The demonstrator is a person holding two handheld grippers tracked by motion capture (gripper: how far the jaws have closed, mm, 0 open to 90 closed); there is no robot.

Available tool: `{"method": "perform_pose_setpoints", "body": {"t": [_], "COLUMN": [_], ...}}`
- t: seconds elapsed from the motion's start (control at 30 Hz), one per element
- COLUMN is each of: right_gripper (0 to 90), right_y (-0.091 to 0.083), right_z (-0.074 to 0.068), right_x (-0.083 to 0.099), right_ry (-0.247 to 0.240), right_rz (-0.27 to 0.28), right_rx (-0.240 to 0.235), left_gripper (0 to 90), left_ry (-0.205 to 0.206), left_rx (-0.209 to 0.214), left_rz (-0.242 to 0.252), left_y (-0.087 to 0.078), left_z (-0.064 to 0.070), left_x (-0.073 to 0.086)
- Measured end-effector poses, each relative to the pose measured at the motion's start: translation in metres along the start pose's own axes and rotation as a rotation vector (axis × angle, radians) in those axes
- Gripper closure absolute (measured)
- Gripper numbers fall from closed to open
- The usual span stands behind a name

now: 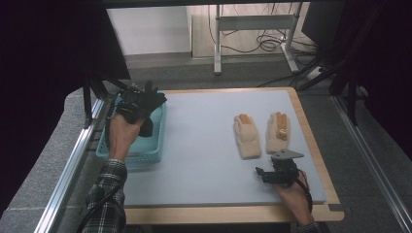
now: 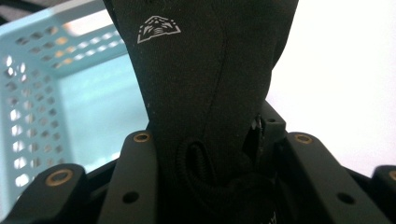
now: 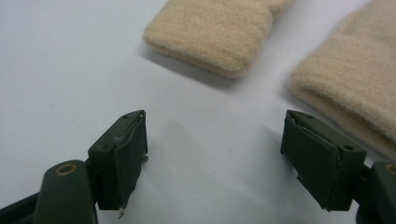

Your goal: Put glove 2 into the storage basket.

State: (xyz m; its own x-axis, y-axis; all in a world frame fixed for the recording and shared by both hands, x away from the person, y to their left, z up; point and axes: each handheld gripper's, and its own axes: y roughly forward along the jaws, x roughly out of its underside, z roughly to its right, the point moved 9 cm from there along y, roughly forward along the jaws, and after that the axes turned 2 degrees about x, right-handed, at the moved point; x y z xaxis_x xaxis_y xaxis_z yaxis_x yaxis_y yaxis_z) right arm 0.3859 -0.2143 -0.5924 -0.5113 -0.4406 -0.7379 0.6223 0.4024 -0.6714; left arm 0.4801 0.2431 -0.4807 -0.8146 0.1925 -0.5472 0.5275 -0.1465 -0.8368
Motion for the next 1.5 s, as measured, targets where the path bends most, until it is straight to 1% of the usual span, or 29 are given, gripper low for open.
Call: {"method": "perform_pose_setpoints", "body": {"t": [0.2,0.33,0.4,0.57,0.7,0.77,0.9,0.97,1.03,1.1,1.13,1.17,1.23,1.27,1.33,1.4,1.43,1.5], "right_gripper": [22.3,22.3,22.3,22.3,22.3,22.2,22.2,22.2,22.2,22.2,22.1,22.2,22.2,22.1,22.2,22.2,22.2,22.2], "right_y": [0.000,0.000,0.000,0.000,0.000,0.000,0.000,0.000,0.000,0.000,0.000,0.000,0.000,0.000,0.000,0.000,0.000,0.000], "right_z": [0.000,0.000,0.000,0.000,0.000,0.000,0.000,0.000,0.000,0.000,0.000,0.000,0.000,0.000,0.000,0.000,0.000,0.000], "right_x": [0.000,0.000,0.000,0.000,0.000,0.000,0.000,0.000,0.000,0.000,0.000,0.000,0.000,0.000,0.000,0.000,0.000,0.000], "right_ry": [0.000,0.000,0.000,0.000,0.000,0.000,0.000,0.000,0.000,0.000,0.000,0.000,0.000,0.000,0.000,0.000,0.000,0.000], "right_rz": [0.000,0.000,0.000,0.000,0.000,0.000,0.000,0.000,0.000,0.000,0.000,0.000,0.000,0.000,0.000,0.000,0.000,0.000], "right_rx": [0.000,-0.001,-0.001,-0.001,-0.001,-0.001,-0.002,-0.002,-0.002,-0.002,-0.002,-0.002,-0.001,-0.001,-0.001,-0.001,-0.001,-0.001], "left_gripper": [62.0,61.6,61.4,60.8,60.2,59.9,58.9,57.3,54.7,51.3,49.1,45.8,37.9,33.0,25.9,19.5,15.7,9.7], "left_ry": [-0.033,-0.044,-0.055,-0.060,-0.061,-0.059,-0.067,-0.060,-0.046,-0.055,-0.051,-0.045,-0.025,-0.022,-0.025,-0.031,-0.031,-0.037], "left_rx": [-0.036,-0.052,-0.058,-0.080,-0.108,-0.131,-0.157,-0.174,-0.204,-0.194,-0.193,-0.192,-0.203,-0.209,-0.195,-0.168,-0.166,-0.134], "left_rz": [-0.044,-0.086,-0.105,-0.161,-0.212,-0.243,-0.262,-0.272,-0.281,-0.270,-0.273,-0.274,-0.283,-0.284,-0.283,-0.273,-0.273,-0.271], "left_y": [0.016,0.029,0.039,0.058,0.074,0.081,0.088,0.089,0.089,0.090,0.090,0.090,0.092,0.092,0.092,0.091,0.091,0.088], "left_z": [-0.027,-0.039,-0.045,-0.056,-0.063,-0.069,-0.078,-0.082,-0.088,-0.090,-0.091,-0.090,-0.089,-0.089,-0.087,-0.086,-0.085,-0.082], "left_x": [0.013,0.022,0.026,0.035,0.044,0.048,0.054,0.057,0.060,0.061,0.062,0.063,0.063,0.063,0.063,0.062,0.062,0.061]}}
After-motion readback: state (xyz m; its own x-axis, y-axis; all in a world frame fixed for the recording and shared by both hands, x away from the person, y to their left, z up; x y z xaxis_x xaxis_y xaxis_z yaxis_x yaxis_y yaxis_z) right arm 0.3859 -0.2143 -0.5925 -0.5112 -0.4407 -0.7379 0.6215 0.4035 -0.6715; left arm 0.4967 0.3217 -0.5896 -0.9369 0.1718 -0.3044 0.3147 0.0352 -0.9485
